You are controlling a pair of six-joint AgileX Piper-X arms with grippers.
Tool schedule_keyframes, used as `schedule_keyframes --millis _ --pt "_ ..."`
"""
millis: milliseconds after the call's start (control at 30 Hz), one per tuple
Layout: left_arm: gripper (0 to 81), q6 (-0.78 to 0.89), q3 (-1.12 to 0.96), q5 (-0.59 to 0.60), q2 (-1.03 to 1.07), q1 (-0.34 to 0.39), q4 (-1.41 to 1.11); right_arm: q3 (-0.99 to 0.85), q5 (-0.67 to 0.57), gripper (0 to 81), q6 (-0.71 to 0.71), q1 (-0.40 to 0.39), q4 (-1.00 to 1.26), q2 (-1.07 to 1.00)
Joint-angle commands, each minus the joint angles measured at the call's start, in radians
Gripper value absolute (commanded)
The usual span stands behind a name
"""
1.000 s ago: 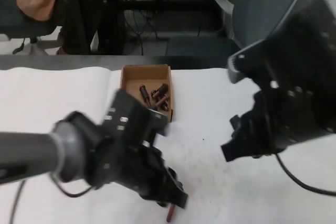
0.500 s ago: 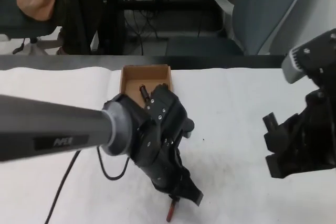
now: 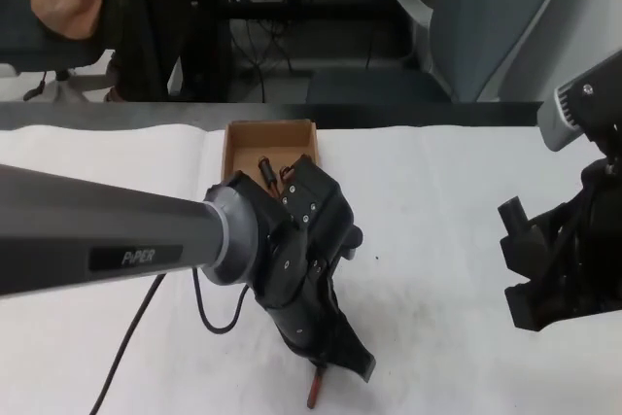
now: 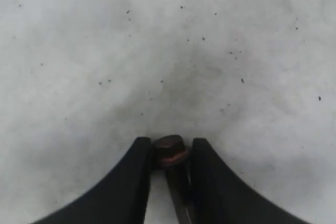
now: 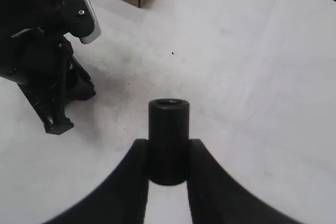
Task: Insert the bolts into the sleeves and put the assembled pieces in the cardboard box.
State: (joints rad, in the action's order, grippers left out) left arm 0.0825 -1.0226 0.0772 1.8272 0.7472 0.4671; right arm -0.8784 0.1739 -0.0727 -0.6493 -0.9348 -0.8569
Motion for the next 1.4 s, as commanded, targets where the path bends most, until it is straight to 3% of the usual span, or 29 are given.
schedule_keyframes --millis 0,233,400,533,667,867,1067,1200,1367 --pt "1.8 0.008 0.000 -0.016 0.009 0.009 -0.007 0.003 -0.017 0.6 0.039 0.003 -0.004 0.008" --pt "1.8 0.032 0.123 -0.002 -0.288 0.010 -0.175 0.077 -0.070 0.6 0.073 0.001 0.075 0.080" --pt "1.8 0.075 0.355 -0.002 -0.665 0.013 -0.373 0.247 -0.224 0.6 -0.002 -0.012 0.290 0.233" --pt "1.8 0.075 0.557 -0.002 -0.992 0.016 -0.519 0.388 -0.293 0.6 -0.025 -0.080 0.468 0.324" --pt "1.8 0.084 0.722 -0.002 -1.288 0.043 -0.694 0.488 -0.290 0.6 -0.016 -0.194 0.637 0.329" --pt "1.8 0.180 0.836 -0.077 -1.554 0.049 -0.680 0.550 -0.152 0.6 0.014 -0.394 0.883 0.201" --pt "1.8 0.148 0.877 -0.094 -1.548 0.054 -0.629 0.549 0.022 0.6 0.032 -0.564 1.103 -0.022" --pt "1.8 0.078 0.886 -0.094 -1.519 0.054 -0.629 0.549 0.219 0.6 0.045 -0.645 1.299 -0.168" --pt "1.8 0.044 0.886 -0.071 -1.481 0.054 -0.637 0.549 0.266 0.6 0.043 -0.698 1.508 -0.328"
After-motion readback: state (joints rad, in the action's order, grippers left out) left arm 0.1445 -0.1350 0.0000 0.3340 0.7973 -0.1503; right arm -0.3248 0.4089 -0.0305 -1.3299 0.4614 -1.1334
